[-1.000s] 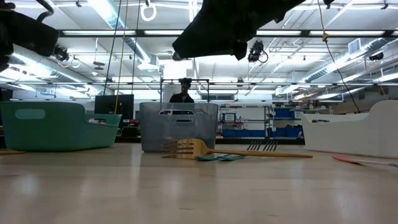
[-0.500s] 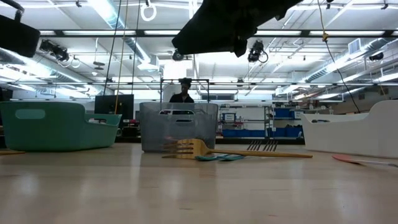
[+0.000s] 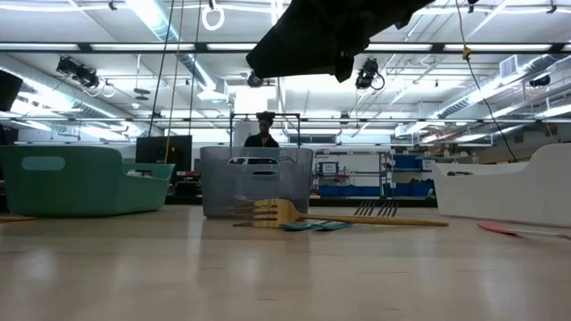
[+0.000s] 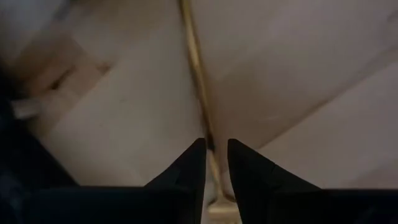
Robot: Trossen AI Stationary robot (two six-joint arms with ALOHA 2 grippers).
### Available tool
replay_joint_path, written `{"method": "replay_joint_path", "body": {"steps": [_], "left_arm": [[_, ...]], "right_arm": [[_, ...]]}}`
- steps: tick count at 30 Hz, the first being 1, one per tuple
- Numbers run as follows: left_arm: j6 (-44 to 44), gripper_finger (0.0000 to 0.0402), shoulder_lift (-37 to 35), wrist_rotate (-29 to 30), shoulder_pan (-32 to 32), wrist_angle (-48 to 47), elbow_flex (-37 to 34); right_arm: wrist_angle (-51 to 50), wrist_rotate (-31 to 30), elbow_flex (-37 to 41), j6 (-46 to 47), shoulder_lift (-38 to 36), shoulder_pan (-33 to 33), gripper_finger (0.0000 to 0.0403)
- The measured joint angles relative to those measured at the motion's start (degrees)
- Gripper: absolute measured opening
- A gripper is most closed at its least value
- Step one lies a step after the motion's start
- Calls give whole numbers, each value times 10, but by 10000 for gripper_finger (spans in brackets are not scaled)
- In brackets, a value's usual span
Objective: Sort silverware by color (type)
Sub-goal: Put the gold fork into the white bin
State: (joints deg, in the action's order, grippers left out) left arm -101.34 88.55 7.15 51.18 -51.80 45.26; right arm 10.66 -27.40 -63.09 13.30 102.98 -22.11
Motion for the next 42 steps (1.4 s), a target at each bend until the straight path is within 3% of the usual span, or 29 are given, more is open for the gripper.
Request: {"method": "replay_joint_path", "body": {"steps": [14,27,37,42], "left_arm": [[-15,62,-3,-39,8,32,-14],[-9,110,-9,-70,8,40,-13],[-2,111,-45,-75,1,2,3],[-15,112,-45,-97,6,27,-27]], "right_arm": [[-2,-5,0,0,0,0,126],[0,-5,0,0,0,-1,126],[0,-6,0,-3,0,-1,126],[0,-6,0,-3,0,-1,126]]}}
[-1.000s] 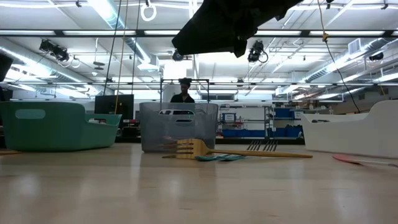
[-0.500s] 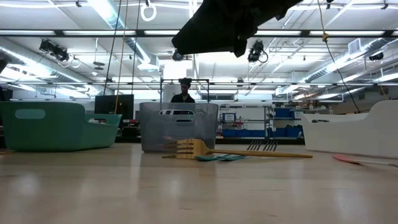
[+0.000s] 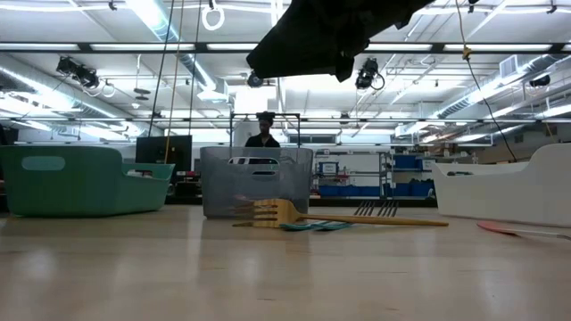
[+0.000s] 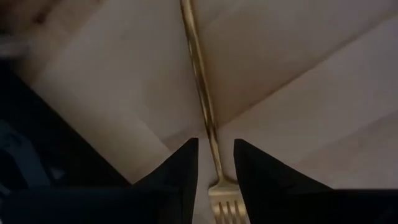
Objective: Sort silverware by color (type)
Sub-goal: Put the gold fork into the white bin
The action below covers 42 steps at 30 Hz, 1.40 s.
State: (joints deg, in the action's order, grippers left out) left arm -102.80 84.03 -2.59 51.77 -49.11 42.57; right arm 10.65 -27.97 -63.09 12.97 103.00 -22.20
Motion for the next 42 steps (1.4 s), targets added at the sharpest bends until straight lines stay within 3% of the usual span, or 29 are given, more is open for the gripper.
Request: {"method": "replay_joint_path", "body": {"steps": [10,21,28,36,42], "left_arm": [[3,109,-3,-28,-1,78,-51],[6,15,-2,11,0,79,-51],[33,15,-1,31,-1,73,-45],[94,15,2,103,-14,11,6],[228,15,2,143,-43,10,34]], "right_arm": [[-1,0,0,-1,0,0,126],[-73,4,0,-12,0,-1,125],[-79,6,0,-12,0,-2,123],[-103,33,-17,-22,-1,-2,113],[-116,103,-32,27,-1,8,105]]}}
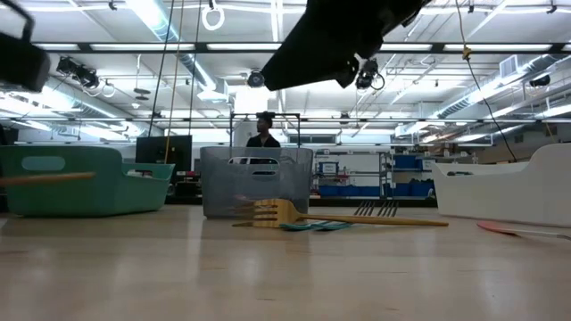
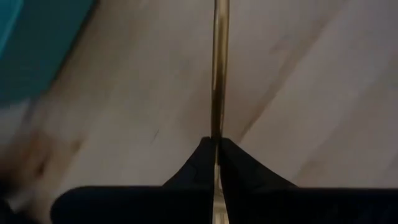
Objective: Sort silverware by color (type)
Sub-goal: Put the gold fork into the white bin
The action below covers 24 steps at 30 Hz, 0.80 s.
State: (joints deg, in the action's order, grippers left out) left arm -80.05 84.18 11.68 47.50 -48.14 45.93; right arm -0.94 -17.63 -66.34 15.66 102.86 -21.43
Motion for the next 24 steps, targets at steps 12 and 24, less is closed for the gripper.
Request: {"method": "replay_joint_path", "body": {"steps": [12,24], "left_arm": [[383,15,-2,118,-56,11,59],[736,16,2,217,-113,162,59]], "right_arm": [[-1,152,-1,128,0,56,105],[0,246,-1,192,1,106,106]]}}
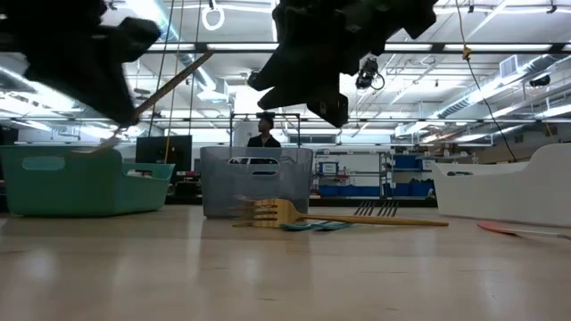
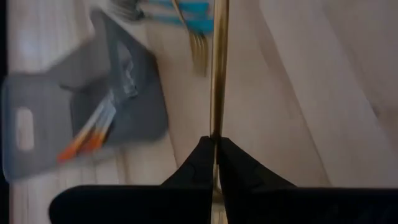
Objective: Sort silverware by color (type)
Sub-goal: Put the gold fork into the white bin
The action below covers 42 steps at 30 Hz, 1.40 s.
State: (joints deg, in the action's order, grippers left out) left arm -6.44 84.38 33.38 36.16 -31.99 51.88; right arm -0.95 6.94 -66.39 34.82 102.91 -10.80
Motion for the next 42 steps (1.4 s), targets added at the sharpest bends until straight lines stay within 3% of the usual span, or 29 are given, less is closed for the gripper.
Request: {"method": "replay_joint_path", "body": {"steps": [4,11,17,23,29,37,42], "left_arm": [[61,16,0,1,-19,62,0],[136,16,0,6,-42,80,0],[259,16,0,74,-41,120,0],[420,16,0,112,-44,160,0],[541,16,0,166,-54,201,0],[645,16,0,173,-59,268,0],[675,16,0,172,-64,280,0]], "right_arm": [[3,31,0,13,0,12,116],[26,98,0,46,0,34,164],[60,152,0,106,1,48,194],[112,182,0,158,1,50,196],[116,160,0,168,1,49,195],[118,137,0,168,1,50,193],[119,137,0,160,1,48,165]]}}
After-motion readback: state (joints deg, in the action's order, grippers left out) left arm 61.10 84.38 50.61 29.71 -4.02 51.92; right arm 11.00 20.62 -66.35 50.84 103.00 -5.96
